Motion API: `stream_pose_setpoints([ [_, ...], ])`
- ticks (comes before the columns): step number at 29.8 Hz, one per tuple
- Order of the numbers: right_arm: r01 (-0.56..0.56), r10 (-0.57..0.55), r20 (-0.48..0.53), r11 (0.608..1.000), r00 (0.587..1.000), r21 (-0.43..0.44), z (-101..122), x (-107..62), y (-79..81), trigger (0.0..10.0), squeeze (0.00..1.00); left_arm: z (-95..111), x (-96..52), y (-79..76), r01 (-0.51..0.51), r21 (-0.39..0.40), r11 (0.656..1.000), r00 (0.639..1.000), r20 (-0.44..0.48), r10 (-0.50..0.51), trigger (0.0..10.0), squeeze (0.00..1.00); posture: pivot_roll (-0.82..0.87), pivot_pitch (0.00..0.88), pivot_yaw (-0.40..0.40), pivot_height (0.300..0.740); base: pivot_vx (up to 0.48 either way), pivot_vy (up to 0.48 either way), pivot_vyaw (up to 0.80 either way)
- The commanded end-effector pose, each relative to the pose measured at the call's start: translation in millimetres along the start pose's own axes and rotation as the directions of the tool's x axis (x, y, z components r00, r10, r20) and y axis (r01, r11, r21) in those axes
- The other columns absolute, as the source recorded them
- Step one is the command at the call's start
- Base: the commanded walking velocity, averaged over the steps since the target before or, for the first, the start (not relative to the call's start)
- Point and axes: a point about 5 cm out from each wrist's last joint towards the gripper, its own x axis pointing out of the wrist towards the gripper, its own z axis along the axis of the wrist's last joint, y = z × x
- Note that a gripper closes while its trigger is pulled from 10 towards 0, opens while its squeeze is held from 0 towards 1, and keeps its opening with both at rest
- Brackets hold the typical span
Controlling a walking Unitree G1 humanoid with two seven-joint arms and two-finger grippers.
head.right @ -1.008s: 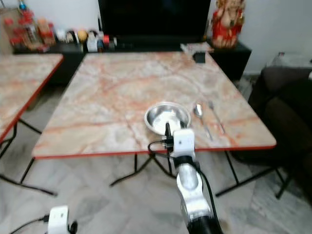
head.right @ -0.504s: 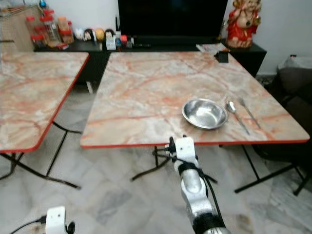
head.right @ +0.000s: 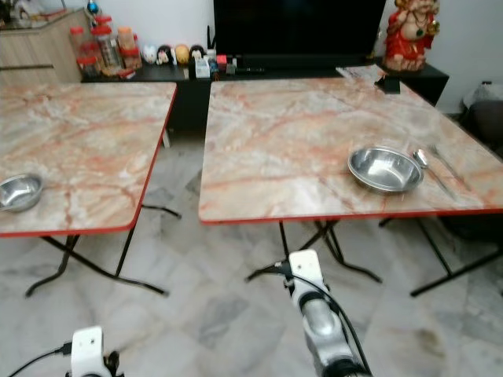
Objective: Setting the table
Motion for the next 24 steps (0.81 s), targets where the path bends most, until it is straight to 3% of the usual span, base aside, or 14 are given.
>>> stream_pose_setpoints([
  [1, -0.053, 0.054, -0.049, 0.998, 0.997, 0.021, -6.8, -1.4, 13.0, 10.0, 0.0, -1.6, 0.0, 7.6, -0.018, 0.027, 0.999, 1.0, -0.022, 0.019, 10.0, 0.0, -0.03, 0.0, 0.003, 0.74, 0.0, 0.454, 0.0],
  [4, -0.073, 0.077, -0.161, 0.997, 0.984, 0.029, -29.5, -8.6, 14.3, 10.0, 0.0, -0.9, 0.5, 6.0, -0.014, 0.025, 1.0, 1.0, -0.023, 0.015, 10.0, 0.0, -0.01, 0.0, 0.003, 0.74, 0.0, 0.447, 0.0],
  [9, -0.051, 0.068, -0.25, 0.996, 0.966, 0.073, -50.6, -17.6, 12.6, 10.0, 0.0, 2.1, 1.6, 4.2, -0.014, 0.019, 1.0, 1.0, -0.017, 0.015, 10.0, 0.0, 0.01, 0.0, -0.006, 0.74, 0.0, 0.442, 0.0],
  [15, -0.041, 0.066, -0.271, 0.995, 0.96, 0.096, -55.4, -19.8, 12.9, 10.0, 0.0, -0.4, 0.9, 4.8, -0.01, 0.029, 1.0, 1.0, -0.026, 0.011, 10.0, 0.0, -0.01, 0.0, 0.011, 0.74, 0.0, 0.443, 0.0],
  [24, -0.039, 0.066, -0.251, 0.993, 0.966, 0.113, -44.1, -13.8, 16.6, 10.0, 0.0, 1.3, 1.4, 8.8, -0.011, 0.046, 0.999, 1.0, -0.025, 0.012, 10.0, 0.0, 0.0, 0.0, 0.02, 0.74, 0.0, 0.442, 0.0],
])
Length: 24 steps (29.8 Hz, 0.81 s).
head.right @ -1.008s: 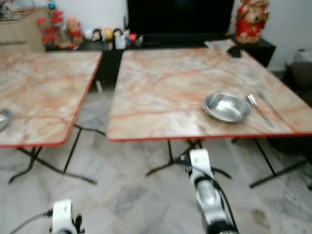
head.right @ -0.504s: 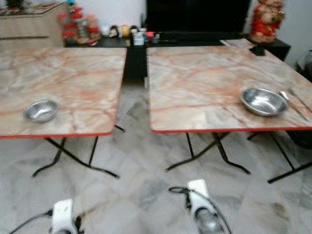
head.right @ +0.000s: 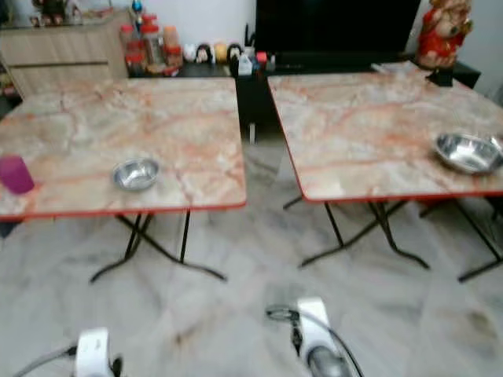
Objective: Setting the table
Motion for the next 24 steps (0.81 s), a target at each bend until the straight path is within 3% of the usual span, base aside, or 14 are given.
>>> stream_pose_setpoints([
  [1, 0.027, -0.027, -0.004, 1.0, 1.0, 0.016, 1.1, 0.0, -8.6, 10.0, 0.0, 3.6, 1.4, -7.8, 0.027, 0.012, 1.0, 1.0, 0.003, -0.027, 10.0, 0.0, 0.0, 0.0, 0.021, 0.74, 0.0, 0.442, 0.0],
  [7, 0.017, -0.017, 0.0, 1.0, 1.0, 0.016, 2.6, 0.6, -4.1, 10.0, 0.0, 6.5, 2.2, -6.6, 0.029, 0.026, 0.999, 1.0, 0.01, -0.03, 10.0, 0.0, 0.0, 0.0, 0.029, 0.74, 0.0, 0.444, 0.0],
  [24, 0.019, -0.018, -0.039, 1.0, 0.999, 0.021, -12.8, -3.1, -6.0, 10.0, 0.0, 3.6, 1.8, -15.6, 0.085, 0.122, 0.989, 0.996, -0.017, -0.084, 10.0, 0.0, 0.0, 0.0, 0.04, 0.74, 0.018, 0.0, 0.0],
])
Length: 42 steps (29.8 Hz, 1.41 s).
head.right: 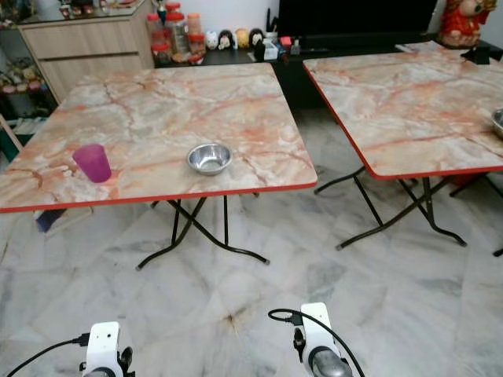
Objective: Setting the table
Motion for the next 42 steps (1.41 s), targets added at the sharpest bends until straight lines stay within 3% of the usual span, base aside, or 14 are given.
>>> stream_pose_setpoints([
  [1, 0.003, -0.003, -0.006, 1.0, 1.0, 0.003, 0.0, 0.1, -1.5, 10.0, 0.0, -2.6, 0.0, -1.0, 0.012, 0.009, 1.0, 1.0, -0.026, -0.012, 10.0, 0.0, 0.0, 0.0, 0.039, 0.74, 0.3, 0.0, 0.0],
  [17, -0.008, 0.008, 0.005, 0.999, 1.0, 0.054, 7.7, 2.0, 0.6, 10.0, 0.0, -4.6, -0.5, 4.4, 0.003, 0.018, 1.0, 0.999, -0.039, -0.002, 10.0, 0.0, 0.0, 0.0, 0.044, 0.74, 0.355, 0.0, -0.03],
  [28, -0.008, 0.008, 0.001, 0.999, 1.0, 0.045, 3.3, 1.0, 2.9, 10.0, 0.0, -0.5, 0.7, 6.6, -0.011, 0.006, 1.0, 1.0, -0.027, 0.011, 10.0, 0.0, 0.01, 0.0, 0.043, 0.74, 0.356, 0.0, -0.14],
  [36, -0.029, 0.029, -0.015, 0.999, 0.999, -0.023, 1.4, 0.8, 2.0, 10.0, 0.0, -1.9, 0.3, 4.9, -0.022, -0.018, 1.0, 0.999, -0.03, 0.022, 10.0, 0.0, 0.02, 0.0, 0.024, 0.74, 0.358, 0.0, 0.14],
  [42, -0.023, 0.023, -0.006, 1.0, 1.0, 0.003, 4.0, 1.3, 2.9, 10.0, 0.0, -5.2, -0.8, 4.3, -0.032, -0.031, 0.999, 0.999, -0.036, 0.031, 10.0, 0.0, 0.03, 0.0, 0.017, 0.74, 0.354, 0.0, 0.21],
])
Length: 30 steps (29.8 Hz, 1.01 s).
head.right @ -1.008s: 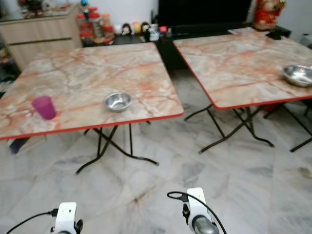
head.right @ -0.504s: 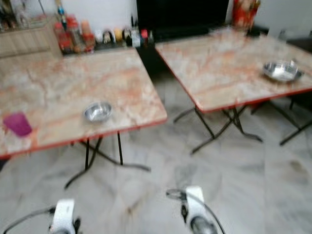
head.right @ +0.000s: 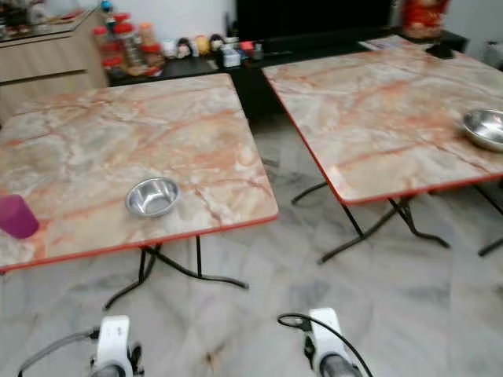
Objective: Setting the table
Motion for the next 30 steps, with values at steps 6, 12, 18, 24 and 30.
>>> stream_pose_setpoints([
  [6, -0.037, 0.037, 0.017, 0.999, 0.999, 0.006, 7.0, 1.7, 12.4, 10.0, 0.0, -1.4, -0.8, 14.9, -0.065, -0.021, 0.998, 0.998, -0.004, 0.065, 10.0, 0.0, 0.03, 0.0, 0.011, 0.74, 0.056, 0.0, 0.0],
  [12, -0.041, 0.041, 0.012, 0.999, 0.999, 0.005, 6.6, 1.7, 12.4, 10.0, 0.0, -2.8, -1.3, 14.2, -0.067, -0.023, 0.998, 0.998, -0.007, 0.066, 10.0, 0.0, 0.03, 0.0, 0.008, 0.74, 0.0, 0.0, 0.0],
  [18, -0.047, 0.047, 0.008, 0.999, 0.999, 0.003, 5.2, 1.4, 13.2, 10.0, 0.0, -3.6, -1.4, 12.6, -0.064, -0.021, 0.998, 0.998, -0.009, 0.063, 10.0, 0.0, 0.03, 0.0, 0.007, 0.74, 0.0, 0.0, 0.0],
  [24, -0.075, 0.081, 0.082, 0.995, 0.993, -0.071, 19.3, 2.5, 18.1, 10.0, 0.0, -3.7, -1.5, 11.9, -0.065, -0.025, 0.998, 0.998, -0.008, 0.065, 10.0, 0.0, 0.03, 0.0, 0.004, 0.74, 0.0, 0.0, 0.0],
  [30, -0.171, 0.212, 0.252, 0.97, 0.944, -0.175, 57.9, 2.0, 34.1, 10.0, 0.0, -4.8, -2.2, 13.4, -0.068, -0.031, 0.997, 0.998, -0.003, 0.068, 10.0, 0.0, 0.02, 0.0, 0.005, 0.74, 0.0, 0.0, 0.0],
])
